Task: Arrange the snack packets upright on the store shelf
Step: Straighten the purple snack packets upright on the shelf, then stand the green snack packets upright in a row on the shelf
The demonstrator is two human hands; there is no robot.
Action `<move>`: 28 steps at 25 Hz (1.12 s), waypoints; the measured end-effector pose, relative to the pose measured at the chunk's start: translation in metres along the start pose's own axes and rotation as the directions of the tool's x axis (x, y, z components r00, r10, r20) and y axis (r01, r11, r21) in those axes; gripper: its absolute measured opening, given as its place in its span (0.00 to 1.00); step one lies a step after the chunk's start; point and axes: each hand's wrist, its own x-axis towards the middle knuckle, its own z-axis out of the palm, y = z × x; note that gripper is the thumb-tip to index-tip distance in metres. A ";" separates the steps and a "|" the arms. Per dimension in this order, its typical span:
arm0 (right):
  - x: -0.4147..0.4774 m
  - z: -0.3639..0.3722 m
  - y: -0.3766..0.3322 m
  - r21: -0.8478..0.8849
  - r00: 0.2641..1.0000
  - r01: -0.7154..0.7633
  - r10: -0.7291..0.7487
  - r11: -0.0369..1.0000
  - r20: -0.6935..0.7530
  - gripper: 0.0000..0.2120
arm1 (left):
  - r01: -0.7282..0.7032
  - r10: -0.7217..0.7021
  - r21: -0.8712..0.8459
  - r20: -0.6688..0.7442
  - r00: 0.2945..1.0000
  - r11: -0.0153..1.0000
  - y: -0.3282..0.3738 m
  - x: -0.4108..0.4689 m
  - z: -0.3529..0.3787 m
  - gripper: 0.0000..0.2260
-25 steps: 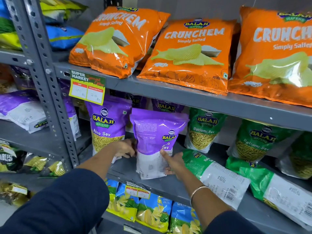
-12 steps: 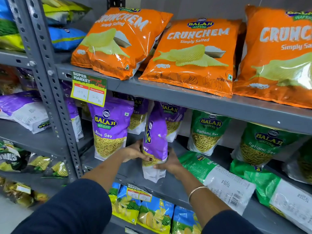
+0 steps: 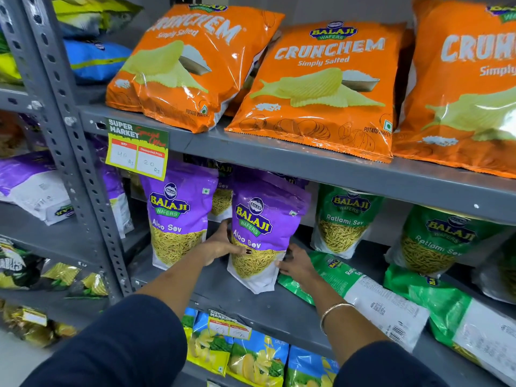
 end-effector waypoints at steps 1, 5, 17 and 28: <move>0.000 0.001 0.000 -0.008 1.000 0.007 -0.007 1.000 -0.007 0.22 | 0.006 -0.005 0.068 -0.012 1.000 0.998 -0.002 0.000 0.001 0.39; -0.002 0.000 -0.003 -0.094 0.999 0.034 -0.035 0.995 -0.009 0.23 | 0.034 -0.012 0.170 -0.126 0.992 0.985 -0.005 -0.007 0.009 0.42; -0.031 -0.158 0.026 -0.572 0.923 -0.364 0.203 0.735 -0.326 0.22 | 0.549 -0.627 0.308 0.460 0.628 0.777 0.024 -0.032 0.116 0.23; -0.032 -0.175 0.034 -0.804 0.933 -0.289 0.343 0.519 -0.114 0.43 | 0.588 -0.464 -0.518 0.362 0.808 0.621 0.037 -0.036 0.232 0.09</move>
